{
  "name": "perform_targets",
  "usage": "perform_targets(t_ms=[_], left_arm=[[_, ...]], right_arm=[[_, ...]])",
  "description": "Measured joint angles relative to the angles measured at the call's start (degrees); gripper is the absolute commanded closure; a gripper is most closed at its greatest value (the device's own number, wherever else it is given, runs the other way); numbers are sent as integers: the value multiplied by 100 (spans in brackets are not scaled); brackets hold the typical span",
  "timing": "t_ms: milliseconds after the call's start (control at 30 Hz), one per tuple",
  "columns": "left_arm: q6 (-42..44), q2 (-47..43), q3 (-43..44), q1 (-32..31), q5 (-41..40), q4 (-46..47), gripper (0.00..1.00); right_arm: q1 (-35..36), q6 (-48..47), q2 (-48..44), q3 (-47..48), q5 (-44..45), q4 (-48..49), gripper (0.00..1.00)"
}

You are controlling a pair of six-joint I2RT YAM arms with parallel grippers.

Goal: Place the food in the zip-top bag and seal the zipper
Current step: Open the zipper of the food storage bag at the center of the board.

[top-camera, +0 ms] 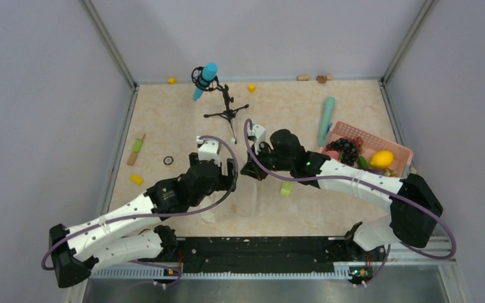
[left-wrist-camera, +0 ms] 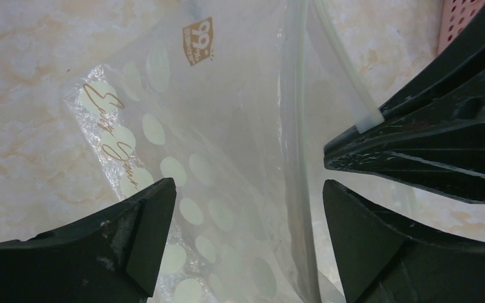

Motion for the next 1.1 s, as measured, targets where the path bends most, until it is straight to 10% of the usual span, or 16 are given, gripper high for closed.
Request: perform_targets(t_ms=[200,467,833,1033,1100], left_arm=[[-122,341,280,0,7,-636,76],[-278,175,575,0,-153,-1161,100],[-702,188,581,-35,-813,-1108,100],[-863,-52,66,-15,-903,-680,100],[-890,-190,-221,-11,-868,-511,100]], right_arm=[[-20,-188,-4,426,358,-479,100],[-1102,-39,-341,295,966,-1023,100],[-1408,-457,-540,-186,-13,-857,100],[-1193,-501,-275,-192,44,-809,50],[-1154,-376,-260,-212,271,-822,17]])
